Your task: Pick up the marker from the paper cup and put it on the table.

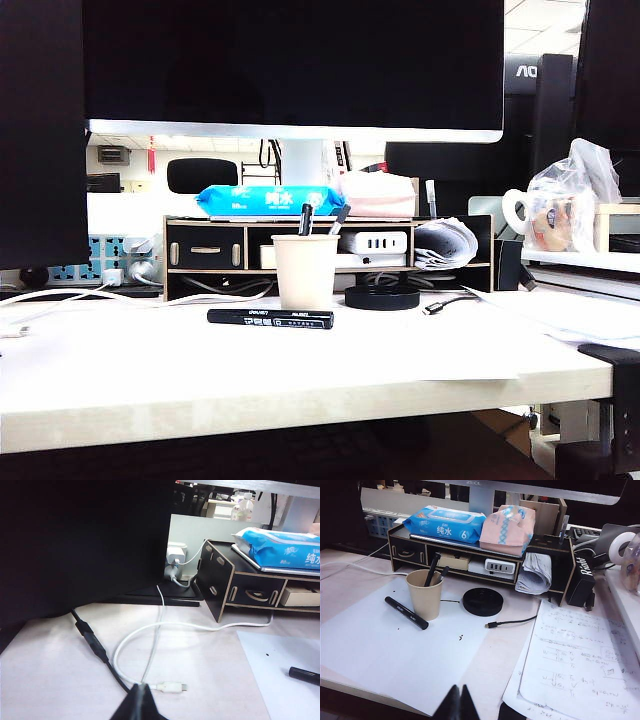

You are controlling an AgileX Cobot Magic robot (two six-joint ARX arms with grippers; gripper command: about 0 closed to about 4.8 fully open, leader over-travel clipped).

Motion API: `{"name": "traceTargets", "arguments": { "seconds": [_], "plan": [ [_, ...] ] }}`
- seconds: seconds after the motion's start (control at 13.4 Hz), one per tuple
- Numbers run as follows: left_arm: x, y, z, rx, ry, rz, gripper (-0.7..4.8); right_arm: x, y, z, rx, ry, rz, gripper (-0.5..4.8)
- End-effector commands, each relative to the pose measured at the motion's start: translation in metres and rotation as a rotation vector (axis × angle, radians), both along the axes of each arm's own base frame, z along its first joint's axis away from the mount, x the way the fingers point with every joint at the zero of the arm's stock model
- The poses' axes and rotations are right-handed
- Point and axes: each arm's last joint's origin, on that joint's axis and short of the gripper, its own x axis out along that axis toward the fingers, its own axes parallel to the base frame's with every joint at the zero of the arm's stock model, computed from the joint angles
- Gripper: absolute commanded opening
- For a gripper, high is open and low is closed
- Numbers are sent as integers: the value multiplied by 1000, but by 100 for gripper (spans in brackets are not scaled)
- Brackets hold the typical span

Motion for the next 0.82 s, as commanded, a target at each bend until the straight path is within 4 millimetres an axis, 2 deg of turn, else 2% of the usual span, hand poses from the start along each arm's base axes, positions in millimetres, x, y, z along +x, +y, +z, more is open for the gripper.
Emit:
{"name": "traceTargets", "arguments": {
  "seconds": [0.07, 0.82],
  "plan": [
    [0, 0, 2, -1, -14, 3, -4, 0, -1, 3, 19, -10, -9, 14],
    [0, -1, 2, 74, -9, -9, -4, 0, -1, 3, 19, -10, -8, 14]
  ]
}}
